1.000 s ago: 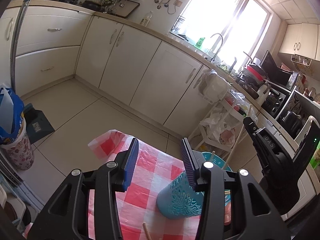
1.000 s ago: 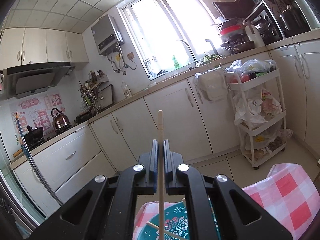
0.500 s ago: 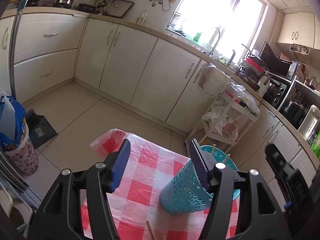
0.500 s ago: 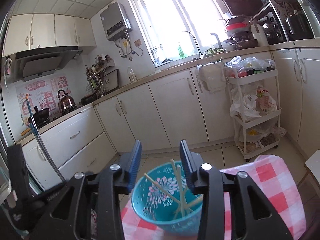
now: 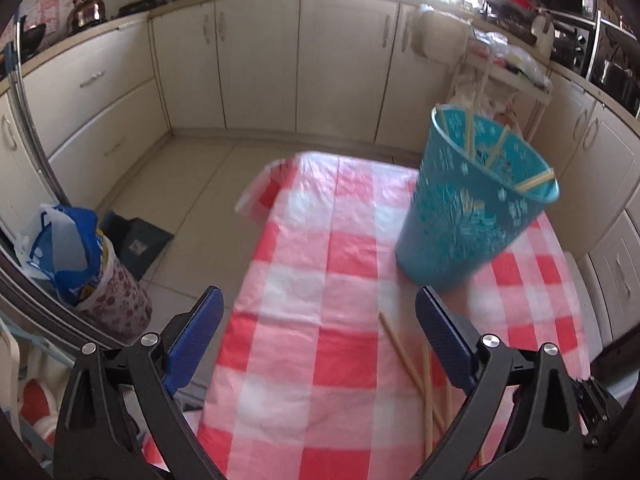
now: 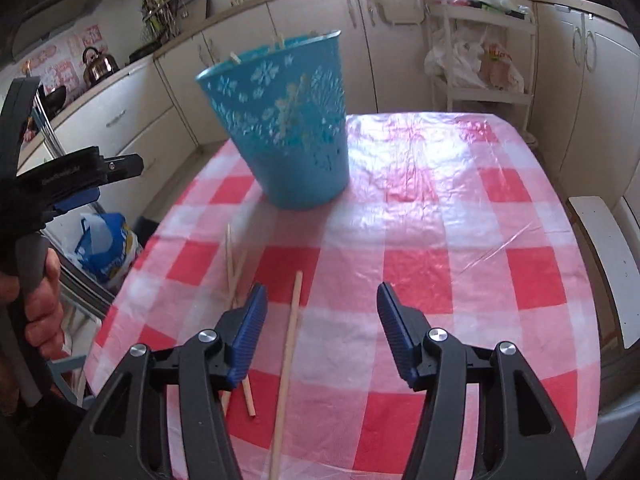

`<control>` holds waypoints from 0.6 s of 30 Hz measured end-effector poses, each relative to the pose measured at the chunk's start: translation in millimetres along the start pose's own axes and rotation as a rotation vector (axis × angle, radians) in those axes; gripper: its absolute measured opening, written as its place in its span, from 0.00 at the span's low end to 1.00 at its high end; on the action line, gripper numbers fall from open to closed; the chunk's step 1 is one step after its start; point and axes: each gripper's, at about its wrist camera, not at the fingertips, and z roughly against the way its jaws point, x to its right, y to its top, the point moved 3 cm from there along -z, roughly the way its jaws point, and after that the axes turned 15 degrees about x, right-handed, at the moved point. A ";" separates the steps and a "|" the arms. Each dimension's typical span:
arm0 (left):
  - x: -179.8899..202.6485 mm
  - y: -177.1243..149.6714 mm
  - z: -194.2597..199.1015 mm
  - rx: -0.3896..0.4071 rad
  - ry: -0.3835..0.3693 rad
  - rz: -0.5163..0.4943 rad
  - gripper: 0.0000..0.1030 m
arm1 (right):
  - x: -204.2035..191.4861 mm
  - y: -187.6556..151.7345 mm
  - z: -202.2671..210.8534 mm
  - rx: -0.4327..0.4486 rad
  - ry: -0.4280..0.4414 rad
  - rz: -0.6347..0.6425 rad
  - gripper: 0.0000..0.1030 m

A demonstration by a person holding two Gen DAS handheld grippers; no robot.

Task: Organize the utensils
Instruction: 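Grasp a wooden chopstick with the left gripper while the right gripper grasps another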

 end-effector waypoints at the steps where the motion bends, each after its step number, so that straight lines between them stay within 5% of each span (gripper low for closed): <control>1: 1.2 -9.0 0.1 -0.022 -0.001 -0.009 0.90 | -4.2 -5.0 -2.7 -0.010 0.000 0.013 0.54; 9: 28.1 -39.8 -14.1 -0.104 -0.020 -0.110 0.89 | -26.1 -28.0 -25.0 -0.061 -0.057 0.174 0.41; 13: 45.0 -53.3 -14.5 -0.130 -0.093 -0.122 0.75 | -9.6 -31.3 -27.1 -0.079 -0.100 0.172 0.21; 18: 73.7 -75.2 -20.7 -0.180 -0.158 -0.202 0.61 | 10.4 -27.9 -23.3 -0.079 -0.122 0.127 0.19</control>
